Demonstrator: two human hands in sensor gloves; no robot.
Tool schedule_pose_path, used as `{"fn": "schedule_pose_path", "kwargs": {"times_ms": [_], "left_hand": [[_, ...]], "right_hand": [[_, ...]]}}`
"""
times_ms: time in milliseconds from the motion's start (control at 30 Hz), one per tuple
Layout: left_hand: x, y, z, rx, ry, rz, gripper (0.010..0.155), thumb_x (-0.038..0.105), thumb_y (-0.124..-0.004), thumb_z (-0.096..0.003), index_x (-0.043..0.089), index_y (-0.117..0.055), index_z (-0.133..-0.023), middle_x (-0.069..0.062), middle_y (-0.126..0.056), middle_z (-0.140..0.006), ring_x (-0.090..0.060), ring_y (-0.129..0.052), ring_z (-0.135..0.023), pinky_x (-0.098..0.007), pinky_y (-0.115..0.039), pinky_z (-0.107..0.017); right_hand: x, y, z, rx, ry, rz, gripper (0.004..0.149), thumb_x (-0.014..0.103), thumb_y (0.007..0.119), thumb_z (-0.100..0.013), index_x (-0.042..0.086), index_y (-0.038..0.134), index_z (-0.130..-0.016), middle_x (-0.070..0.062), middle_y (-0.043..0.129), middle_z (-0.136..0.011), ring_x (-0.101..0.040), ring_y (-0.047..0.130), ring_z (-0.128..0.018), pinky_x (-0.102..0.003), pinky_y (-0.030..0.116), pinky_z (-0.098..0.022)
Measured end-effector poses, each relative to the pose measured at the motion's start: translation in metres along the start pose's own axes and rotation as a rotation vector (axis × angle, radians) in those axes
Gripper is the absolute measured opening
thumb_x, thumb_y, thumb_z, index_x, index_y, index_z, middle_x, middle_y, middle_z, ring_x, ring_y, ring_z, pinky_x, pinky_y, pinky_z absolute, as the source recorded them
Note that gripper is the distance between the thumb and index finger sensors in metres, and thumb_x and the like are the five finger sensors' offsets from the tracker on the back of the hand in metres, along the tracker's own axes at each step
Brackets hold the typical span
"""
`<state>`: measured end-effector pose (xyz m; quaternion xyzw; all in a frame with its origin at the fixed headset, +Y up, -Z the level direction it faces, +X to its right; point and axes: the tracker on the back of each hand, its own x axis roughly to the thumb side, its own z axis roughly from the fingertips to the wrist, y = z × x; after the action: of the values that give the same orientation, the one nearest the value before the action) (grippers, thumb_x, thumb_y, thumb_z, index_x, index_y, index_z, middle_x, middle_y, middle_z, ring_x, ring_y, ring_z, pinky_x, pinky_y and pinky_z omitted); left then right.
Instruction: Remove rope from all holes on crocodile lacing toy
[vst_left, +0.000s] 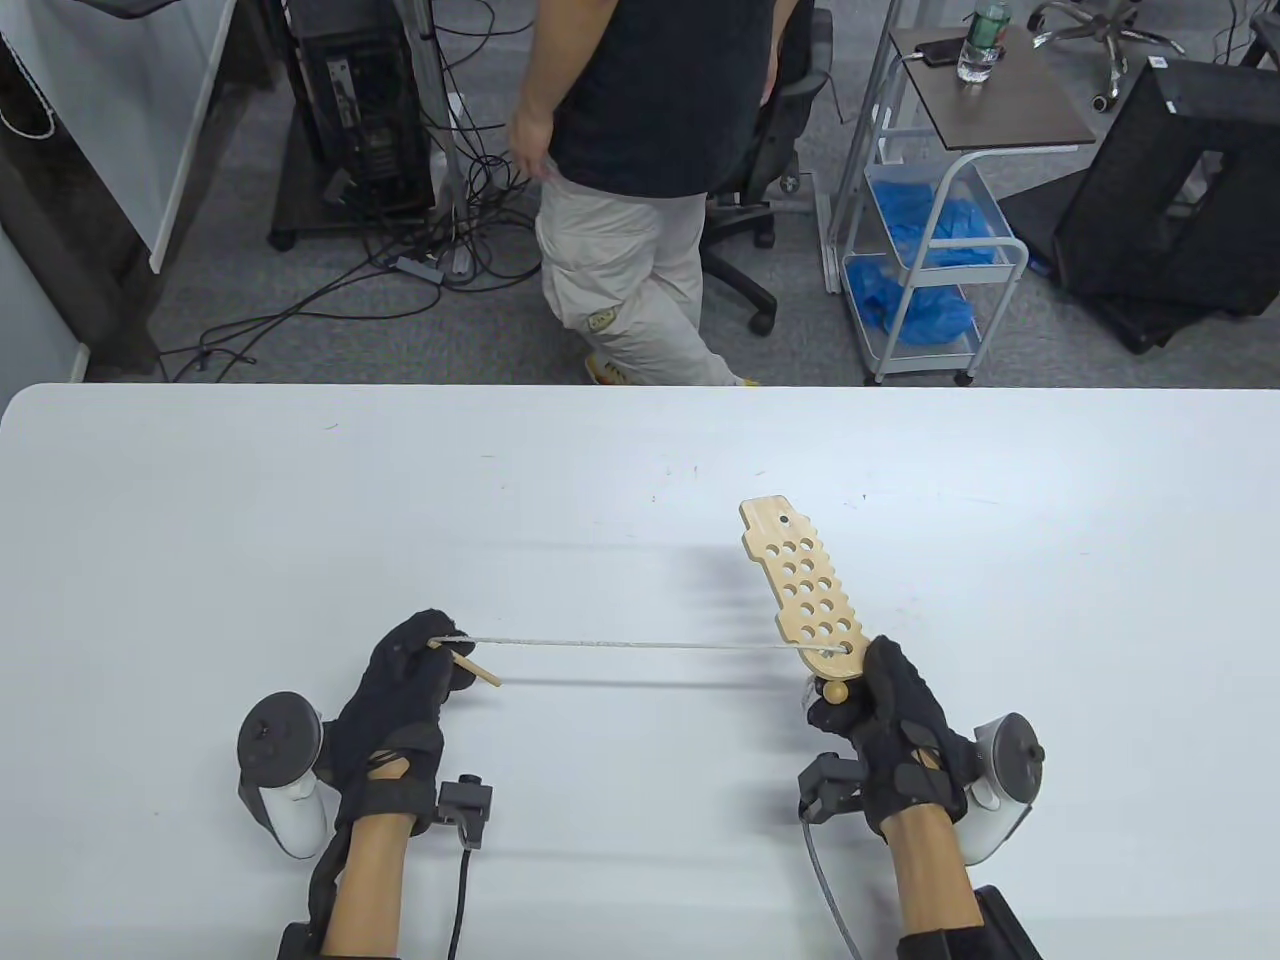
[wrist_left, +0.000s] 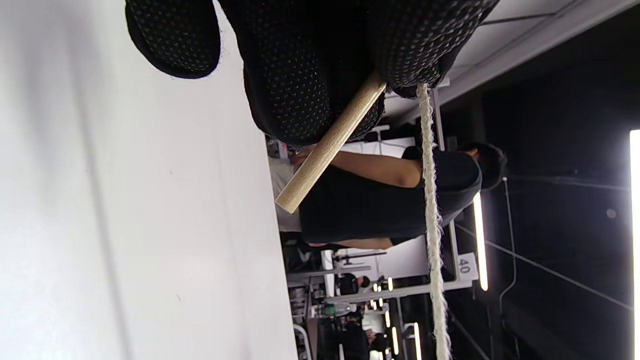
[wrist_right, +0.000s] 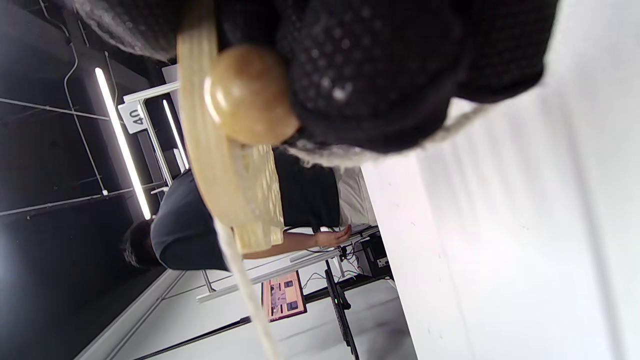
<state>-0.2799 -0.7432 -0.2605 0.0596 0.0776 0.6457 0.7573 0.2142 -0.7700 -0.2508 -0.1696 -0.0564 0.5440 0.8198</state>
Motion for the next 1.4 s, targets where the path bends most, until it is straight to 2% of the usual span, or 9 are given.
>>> {"fn": "schedule_pose_path", "kwargs": {"times_ms": [133,267,833,1000,1133,1233,1400], "left_hand": [[-0.003,0.008,0.0,0.028,0.016,0.048,0.046,0.035,-0.078,-0.0544,0.04,-0.072,-0.1,0.005,-0.091,-0.093,-0.016,-0.096,-0.073,-0.055,-0.073,-0.067],[-0.005,0.017,0.002,0.108,0.019,0.064,0.046,0.035,-0.077,-0.0549,0.041,-0.07,-0.1,0.005,-0.09,-0.093,-0.014,-0.096,-0.074,-0.053,-0.073,-0.068],[-0.024,0.05,0.014,0.366,0.097,0.382,0.046,0.035,-0.073,-0.0571,0.041,-0.063,-0.102,0.007,-0.086,-0.095,-0.01,-0.094,-0.075,-0.051,-0.072,-0.069],[-0.03,0.056,0.019,0.456,0.128,0.459,0.046,0.034,-0.072,-0.0571,0.04,-0.06,-0.101,0.008,-0.085,-0.095,-0.01,-0.094,-0.074,-0.05,-0.072,-0.069],[-0.033,0.057,0.019,0.467,0.134,0.474,0.046,0.033,-0.072,-0.0573,0.04,-0.059,-0.102,0.008,-0.085,-0.095,-0.009,-0.093,-0.074,-0.05,-0.072,-0.069],[-0.031,0.055,0.017,0.451,0.123,0.468,0.046,0.033,-0.072,-0.0571,0.039,-0.06,-0.102,0.007,-0.085,-0.094,-0.01,-0.094,-0.073,-0.05,-0.072,-0.069],[-0.02,0.049,0.012,0.379,0.038,0.356,0.046,0.037,-0.075,-0.0552,0.038,-0.066,-0.1,0.008,-0.092,-0.088,-0.011,-0.096,-0.07,-0.052,-0.073,-0.068]], "right_hand": [[-0.001,-0.004,-0.001,-0.019,0.019,-0.035,0.047,0.041,0.073,-0.048,0.001,0.081,-0.072,-0.021,0.093,-0.059,-0.027,0.097,-0.029,-0.057,0.08,-0.039],[-0.002,-0.008,-0.001,-0.032,0.034,-0.076,0.047,0.041,0.072,-0.049,0.001,0.08,-0.072,-0.021,0.092,-0.06,-0.027,0.097,-0.03,-0.057,0.08,-0.04],[-0.002,-0.028,-0.001,-0.122,0.058,-0.318,0.047,0.043,0.069,-0.051,0.004,0.075,-0.077,-0.019,0.089,-0.066,-0.026,0.096,-0.036,-0.056,0.078,-0.044],[-0.002,-0.035,0.001,-0.188,0.052,-0.376,0.047,0.043,0.067,-0.051,0.006,0.074,-0.078,-0.018,0.088,-0.067,-0.025,0.095,-0.038,-0.055,0.078,-0.046],[-0.005,-0.038,0.002,-0.232,0.049,-0.443,0.047,0.044,0.066,-0.051,0.007,0.073,-0.078,-0.017,0.087,-0.069,-0.024,0.095,-0.039,-0.054,0.077,-0.047],[-0.007,-0.036,0.001,-0.215,0.049,-0.451,0.046,0.044,0.066,-0.051,0.007,0.072,-0.079,-0.016,0.087,-0.069,-0.024,0.095,-0.04,-0.054,0.077,-0.047],[-0.01,-0.023,0.001,-0.151,0.018,-0.31,0.047,0.043,0.067,-0.051,0.006,0.073,-0.078,-0.018,0.087,-0.068,-0.025,0.095,-0.039,-0.055,0.077,-0.046]]}}
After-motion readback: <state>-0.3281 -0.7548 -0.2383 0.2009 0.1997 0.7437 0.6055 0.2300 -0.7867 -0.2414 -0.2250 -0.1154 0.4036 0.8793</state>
